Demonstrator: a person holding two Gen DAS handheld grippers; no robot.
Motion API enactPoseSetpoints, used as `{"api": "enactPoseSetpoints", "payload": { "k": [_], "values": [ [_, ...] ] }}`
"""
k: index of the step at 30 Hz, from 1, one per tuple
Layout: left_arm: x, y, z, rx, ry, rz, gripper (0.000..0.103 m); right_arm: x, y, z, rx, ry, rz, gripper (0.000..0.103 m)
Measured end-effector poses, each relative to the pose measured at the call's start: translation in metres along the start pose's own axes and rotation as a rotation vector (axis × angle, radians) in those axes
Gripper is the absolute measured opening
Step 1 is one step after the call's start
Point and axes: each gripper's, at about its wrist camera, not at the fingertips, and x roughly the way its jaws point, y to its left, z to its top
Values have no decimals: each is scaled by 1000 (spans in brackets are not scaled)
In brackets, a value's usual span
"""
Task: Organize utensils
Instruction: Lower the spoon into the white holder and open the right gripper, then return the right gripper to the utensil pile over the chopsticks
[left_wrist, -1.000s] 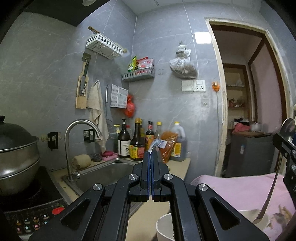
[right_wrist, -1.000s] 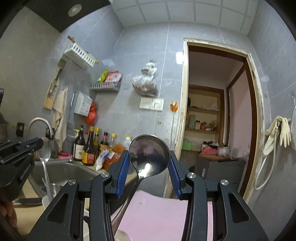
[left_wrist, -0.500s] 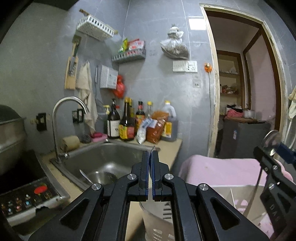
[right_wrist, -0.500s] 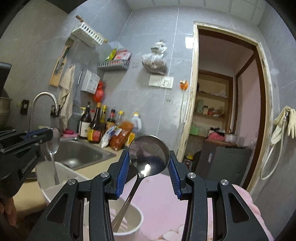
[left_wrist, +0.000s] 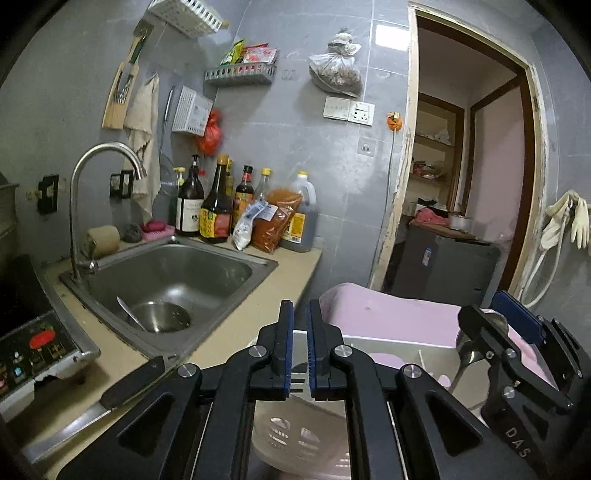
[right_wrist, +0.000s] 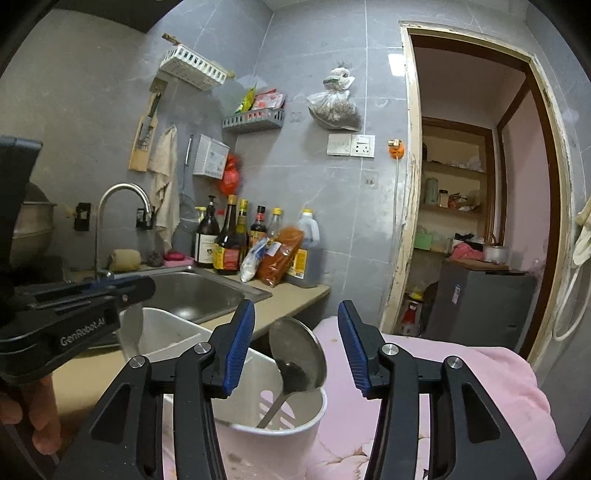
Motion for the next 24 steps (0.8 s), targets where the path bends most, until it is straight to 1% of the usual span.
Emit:
{"api": "enactPoseSetpoints", "payload": {
  "k": [1, 3, 4, 6, 8, 10, 13, 14, 15, 17, 18, 19, 21, 24],
  "values": [
    [-1, 1, 1, -12, 2, -9, 7, -2, -1, 1, 10, -3, 6, 47],
    [-4, 4, 3, -41, 0, -23, 14, -7, -5, 5, 35, -15, 19, 49],
    [-5, 4, 5, -53, -4, -30, 16, -9, -8, 7, 48, -25, 24, 52],
    [-11, 4, 8, -77, -17, -45, 26, -16, -14, 11, 73, -46, 27, 56],
    [-17, 2, 12, -84, -31, -56, 30, -23, -20, 16, 92, -64, 26, 65],
    [-24, -4, 17, -74, -46, -75, 32, -32, -28, 23, 109, -91, 17, 72],
    [-33, -16, 21, -49, -69, -101, 40, -46, -41, 30, 122, -123, -5, 83],
    [-36, -21, 22, -43, -75, -114, 45, -52, -47, 32, 126, -133, -18, 88],
    [-40, -26, 23, -38, -83, -135, 51, -57, -53, 34, 131, -141, -27, 90],
    [-46, -37, 25, -26, -96, -169, 59, -71, -67, 37, 134, -161, -62, 102],
    [-47, -41, 25, -19, -100, -182, 63, -77, -72, 37, 135, -170, -77, 103],
    [-49, -46, 27, -9, -104, -201, 65, -86, -81, 38, 134, -184, -98, 103],
    [-53, -59, 27, 13, -113, -240, 75, -100, -95, 39, 124, -199, -133, 103],
    [-60, -79, 27, 45, -129, -301, 85, -120, -115, 37, 115, -212, -181, 103]
  ]
}}
